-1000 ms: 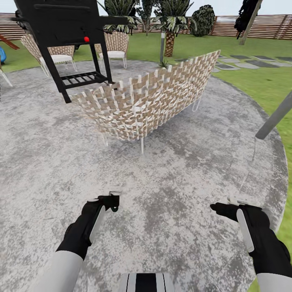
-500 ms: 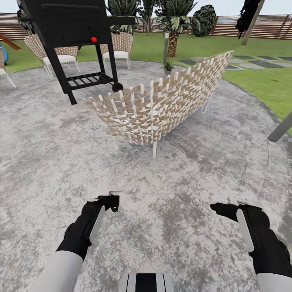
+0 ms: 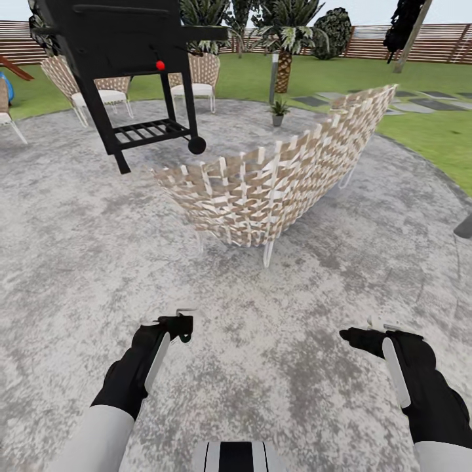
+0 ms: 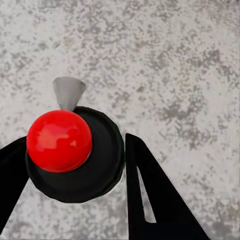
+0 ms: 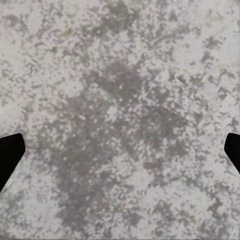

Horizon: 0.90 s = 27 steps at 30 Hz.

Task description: Pick up the pesticide atomizer in the garden and spray insectifuge to fully cover both potted plants in the garden.

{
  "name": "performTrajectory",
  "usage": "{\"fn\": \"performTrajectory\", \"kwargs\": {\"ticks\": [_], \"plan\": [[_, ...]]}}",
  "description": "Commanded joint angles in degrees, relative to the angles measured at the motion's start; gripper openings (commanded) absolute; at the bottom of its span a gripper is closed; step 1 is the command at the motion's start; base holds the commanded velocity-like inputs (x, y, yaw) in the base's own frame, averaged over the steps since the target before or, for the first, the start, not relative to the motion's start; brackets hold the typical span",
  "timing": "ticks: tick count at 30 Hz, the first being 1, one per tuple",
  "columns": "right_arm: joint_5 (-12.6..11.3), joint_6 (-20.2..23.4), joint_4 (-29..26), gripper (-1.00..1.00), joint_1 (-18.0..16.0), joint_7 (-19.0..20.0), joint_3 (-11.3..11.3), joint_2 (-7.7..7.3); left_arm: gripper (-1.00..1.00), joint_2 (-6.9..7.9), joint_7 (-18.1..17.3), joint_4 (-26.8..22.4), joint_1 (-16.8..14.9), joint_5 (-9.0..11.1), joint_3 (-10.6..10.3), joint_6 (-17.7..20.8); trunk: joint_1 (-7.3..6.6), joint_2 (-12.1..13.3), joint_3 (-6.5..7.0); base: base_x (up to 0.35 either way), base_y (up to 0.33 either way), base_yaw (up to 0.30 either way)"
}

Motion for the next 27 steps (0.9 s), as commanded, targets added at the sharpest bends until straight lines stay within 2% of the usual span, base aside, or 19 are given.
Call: {"fn": "performTrajectory", "kwargs": {"ticks": [1,7,15,27], "plan": [[-0.27,0.27,-0.08,1.0,-0.02,0.01,-0.08,-0.01,-1.0,0.0,0.03,-0.05,-0.02,0.04,-0.03,0.25,0.02,-0.01,-0.04,0.227,0.276,0.0],[-0.27,0.27,-0.09,1.0,-0.02,-0.01,-0.07,-0.01,-1.0,0.0,0.03,-0.05,0.01,0.04,-0.03,0.25,0.02,-0.01,-0.04,0.161,0.306,0.04],[-0.27,0.27,-0.09,1.0,-0.02,0.09,-0.14,-0.01,-1.0,0.0,0.03,-0.05,0.0,0.04,-0.03,0.25,0.02,-0.01,-0.18,0.133,0.274,0.225],[-0.27,0.27,-0.09,1.0,-0.02,0.09,-0.15,-0.01,-1.0,0.0,0.03,-0.05,-0.01,0.04,-0.03,0.25,0.02,-0.01,-0.48,0.022,0.031,0.247]]}}
